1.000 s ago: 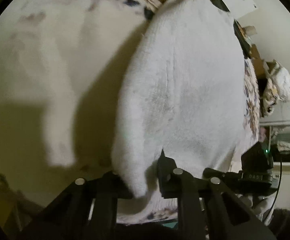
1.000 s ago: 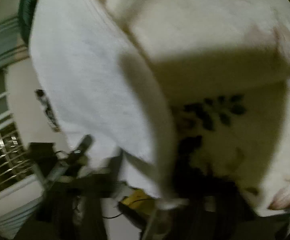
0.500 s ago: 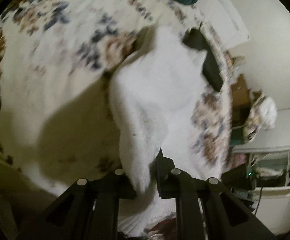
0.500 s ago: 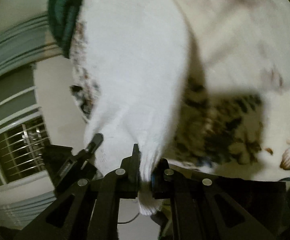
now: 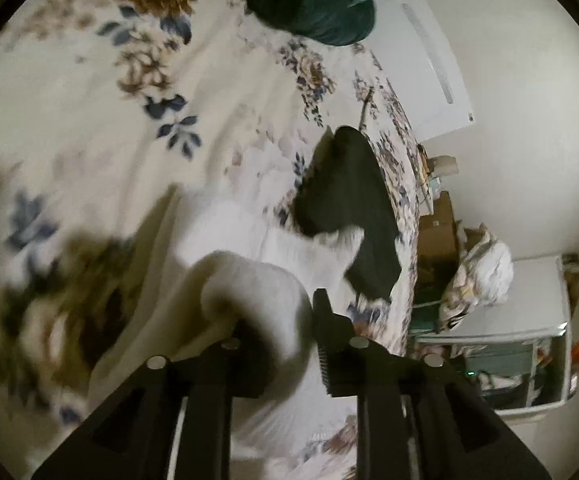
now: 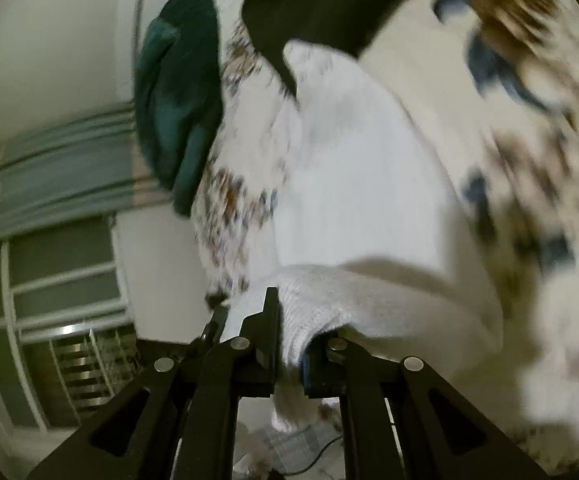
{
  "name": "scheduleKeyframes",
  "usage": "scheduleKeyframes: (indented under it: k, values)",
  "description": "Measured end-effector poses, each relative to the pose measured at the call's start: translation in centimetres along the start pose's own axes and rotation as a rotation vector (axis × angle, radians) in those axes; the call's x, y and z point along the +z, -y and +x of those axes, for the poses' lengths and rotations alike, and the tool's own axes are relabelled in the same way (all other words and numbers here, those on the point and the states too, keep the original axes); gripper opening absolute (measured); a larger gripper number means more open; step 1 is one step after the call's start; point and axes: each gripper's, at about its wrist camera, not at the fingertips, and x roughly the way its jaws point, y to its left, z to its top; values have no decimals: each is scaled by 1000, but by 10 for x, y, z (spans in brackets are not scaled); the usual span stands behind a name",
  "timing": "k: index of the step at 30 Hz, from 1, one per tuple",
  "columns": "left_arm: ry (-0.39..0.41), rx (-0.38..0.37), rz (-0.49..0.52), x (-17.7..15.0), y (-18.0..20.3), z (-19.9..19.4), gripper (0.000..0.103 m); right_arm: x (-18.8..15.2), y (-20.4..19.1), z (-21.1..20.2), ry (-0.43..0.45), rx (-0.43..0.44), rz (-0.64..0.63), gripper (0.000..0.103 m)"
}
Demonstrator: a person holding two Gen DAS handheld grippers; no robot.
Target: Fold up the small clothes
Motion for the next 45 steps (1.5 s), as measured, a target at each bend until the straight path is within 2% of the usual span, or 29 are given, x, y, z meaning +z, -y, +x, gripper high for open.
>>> scheduleKeyframes:
  k: [2, 3, 4, 5, 6, 7, 8, 10, 13, 16, 18, 19, 20, 22, 24, 27, 32, 34, 36, 38, 39, 40, 42, 43, 44, 45]
  values:
    - [2, -50, -42, 24, -7, 11, 30, 30, -2, 18, 11, -13, 46, 15]
    - [4, -66, -56, 30, -8, 12, 34, 40, -1, 24, 14, -5, 53, 19]
    - [11, -90, -76, 39, -12, 13, 44, 50, -3, 29, 23, 0, 55, 23]
    - [26, -110, -91, 45, -16, 11, 52, 58, -3, 32, 38, 8, 56, 36]
    - [37, -117, -100, 50, -19, 9, 53, 64, -4, 34, 54, 20, 57, 49]
    - [41, -115, -99, 54, -23, 7, 53, 71, -6, 36, 67, 30, 57, 55]
    - [41, -101, -79, 56, -23, 5, 53, 77, -8, 38, 78, 21, 52, 61]
    - [45, -24, 5, 56, -18, 2, 53, 83, -14, 35, 97, -17, 15, 61]
    - [-1, 96, 184, 46, 0, 10, 53, 74, -17, 28, 115, -131, -97, 61]
    - [-66, 213, 351, 34, 18, 37, 53, 61, -14, 31, 91, -275, -207, 61]
    - [-88, 284, 467, 23, 30, 56, 51, 57, -11, 43, 54, -336, -261, 61]
    - [-91, 322, 532, 18, 36, 67, 35, 56, -9, 48, 41, -359, -281, 61]
    - [-102, 357, 584, 14, 39, 77, 2, 55, -9, 56, 28, -387, -303, 61]
    - [-127, 407, 629, 11, 38, 94, 2, 53, -12, 72, 10, -426, -365, 56]
    - [-114, 413, 623, 13, 36, 92, 2, 45, -16, 82, 15, -501, -453, 9]
    - [-48, 421, 584, 26, 31, 73, 2, 38, -27, 75, 82, -561, -511, 5]
    - [54, 450, 489, 54, 19, 44, 0, 39, -43, 47, 174, -541, -503, 4]
    - [64, 457, 454, 67, 12, 43, 0, 43, -49, 42, 203, -541, -500, 4]
    - [54, 429, 421, 79, 7, 46, 0, 48, -55, 43, 219, -543, -493, 4]
    - [-14, 340, 376, 88, 3, 53, 1, 53, -57, 48, 202, -558, -498, 4]
    - [-27, 323, 364, 89, 3, 54, 1, 57, -54, 54, 169, -578, -493, 4]
    - [-48, 297, 354, 87, 4, 56, 3, 60, -51, 59, 154, -613, -483, 4]
    - [-95, 263, 362, 80, 9, 61, 27, 66, -43, 68, 115, -642, -459, 7]
    - [-114, 250, 377, 74, 13, 64, 49, 67, -39, 71, 92, -635, -445, 8]
    - [-117, 239, 389, 70, 15, 66, 57, 68, -36, 74, 83, -627, -437, 12]
    - [-124, 234, 413, 63, 18, 69, 57, 68, -35, 75, 80, -624, -435, 23]
